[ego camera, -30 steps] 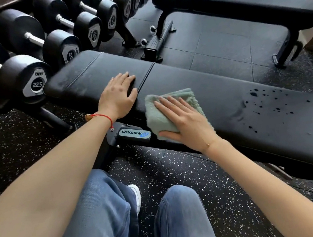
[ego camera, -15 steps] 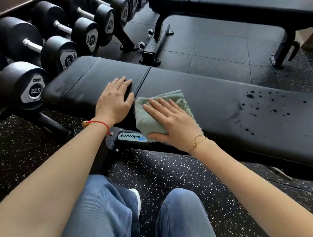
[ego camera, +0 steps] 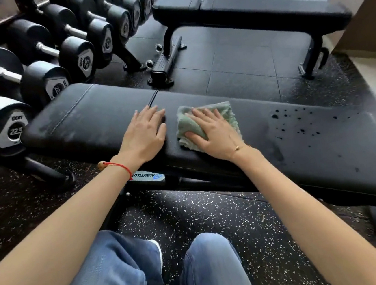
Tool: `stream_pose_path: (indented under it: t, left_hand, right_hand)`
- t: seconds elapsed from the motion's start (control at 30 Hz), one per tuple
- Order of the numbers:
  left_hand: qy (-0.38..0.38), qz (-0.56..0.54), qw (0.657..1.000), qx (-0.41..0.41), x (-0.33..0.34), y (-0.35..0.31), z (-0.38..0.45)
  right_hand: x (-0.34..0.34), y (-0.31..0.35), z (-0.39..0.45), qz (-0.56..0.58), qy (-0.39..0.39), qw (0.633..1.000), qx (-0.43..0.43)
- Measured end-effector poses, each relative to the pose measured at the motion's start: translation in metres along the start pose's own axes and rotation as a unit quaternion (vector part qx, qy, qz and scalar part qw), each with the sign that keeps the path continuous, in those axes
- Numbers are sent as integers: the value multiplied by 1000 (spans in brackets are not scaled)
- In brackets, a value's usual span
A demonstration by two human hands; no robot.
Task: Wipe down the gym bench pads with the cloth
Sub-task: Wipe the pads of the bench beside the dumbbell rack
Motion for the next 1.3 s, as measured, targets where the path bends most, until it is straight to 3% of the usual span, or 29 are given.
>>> stream_pose_path:
  t: [0.1, 0.2, 0.3, 0.4, 0.5, 0.67, 0.77, 0.9, 1.1, 1.2, 1.3]
  left_hand:
    - [7, 7, 1000, 26, 5, -11, -4]
    - [9, 2, 1000, 27, 12, -10, -7]
    - [-6, 5, 1000, 23, 17, -12, -9]
    - [-24, -5, 1000, 15, 16, -14, -10]
    - [-26, -14, 999, 15, 13, -13, -11]
    - [-25, -19, 999, 17, 14, -10, -11]
    - [-25, -19, 999, 10, 15, -10, -11]
    - [-26, -20, 999, 2, 16, -9, -11]
    - [-20, -23, 1000, 6, 13, -9, -11]
    - [-23, -15, 1000, 4, 14, -11, -11]
    - [-26, -10, 1000, -2, 15, -13, -11]
  right_hand:
    - [-19, -6, -61, 26, -9, 998, -54]
    - [-43, -58, -92, 21, -15, 1000, 4]
    - [-50, -104, -56, -26, -33, 994, 101]
    - [-30, -92, 10, -72, -20, 988, 137]
    - [-12, -47, 21, -45, 5, 997, 69]
    - [-32, -23, -86, 37, 24, 997, -64]
    - [-46, -68, -93, 31, 11, 999, 3]
    - [-44, -95, -43, -23, 14, 994, 105]
    - [-52, -45, -121, 42, 41, 998, -34]
    - [-52, -44, -161, -6, 19, 998, -63]
    - [-38, -28, -132, -74, -7, 993, -94]
Point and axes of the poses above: each hand's wrist, its own z-axis towards the middle knuckle, its own x-axis out of the palm, y = z × x, the point moved 3 cm from there along z, towards the middle knuckle, and after that the axes turned 5 degrees about -y, right-handed, at the moved point
